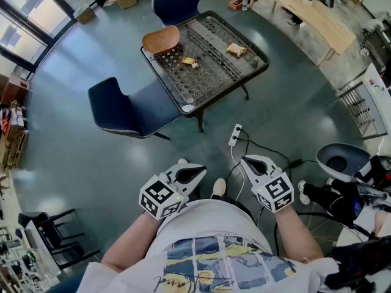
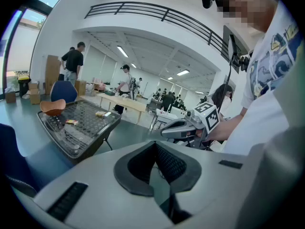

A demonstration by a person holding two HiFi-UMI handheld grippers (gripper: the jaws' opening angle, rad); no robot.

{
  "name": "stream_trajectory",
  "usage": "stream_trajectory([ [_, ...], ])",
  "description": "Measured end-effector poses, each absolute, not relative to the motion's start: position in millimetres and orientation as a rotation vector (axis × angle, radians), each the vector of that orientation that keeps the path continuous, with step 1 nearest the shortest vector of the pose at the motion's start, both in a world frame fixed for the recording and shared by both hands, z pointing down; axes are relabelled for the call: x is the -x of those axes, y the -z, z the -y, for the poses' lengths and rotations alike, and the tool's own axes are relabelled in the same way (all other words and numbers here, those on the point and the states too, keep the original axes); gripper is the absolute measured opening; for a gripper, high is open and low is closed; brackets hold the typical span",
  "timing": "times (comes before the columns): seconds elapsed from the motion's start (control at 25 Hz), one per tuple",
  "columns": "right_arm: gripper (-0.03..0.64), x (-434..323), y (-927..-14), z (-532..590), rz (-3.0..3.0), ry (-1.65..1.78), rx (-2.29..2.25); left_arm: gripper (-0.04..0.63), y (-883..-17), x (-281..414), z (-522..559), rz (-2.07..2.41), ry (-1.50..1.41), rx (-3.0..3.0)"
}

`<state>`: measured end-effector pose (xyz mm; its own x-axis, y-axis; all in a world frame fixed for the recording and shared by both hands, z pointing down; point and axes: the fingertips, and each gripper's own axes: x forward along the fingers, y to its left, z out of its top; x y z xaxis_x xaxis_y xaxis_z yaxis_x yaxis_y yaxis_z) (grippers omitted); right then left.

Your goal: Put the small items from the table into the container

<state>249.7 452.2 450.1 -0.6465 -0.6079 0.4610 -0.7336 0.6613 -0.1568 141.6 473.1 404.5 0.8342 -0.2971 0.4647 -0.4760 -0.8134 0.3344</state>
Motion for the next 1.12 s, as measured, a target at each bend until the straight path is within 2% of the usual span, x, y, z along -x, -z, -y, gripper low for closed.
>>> stream_trajectory([
  [0.48,0.006,-231,-456,-434,2.505,-0.477,-1.021,0.008,-406,-126,-457,0.595,-0.508,-2.545],
  [0.92,0.009,-173,-450,-336,2.486,-0.503,-0.99,0.008,-397,-84,-351,0.542,-0.427,-2.561],
  [1.12,0.097,-138,-456,-279,2.444,-0.49,-1.017,0.008,-394,-49,-304,0.489,-0.425,-2.594],
])
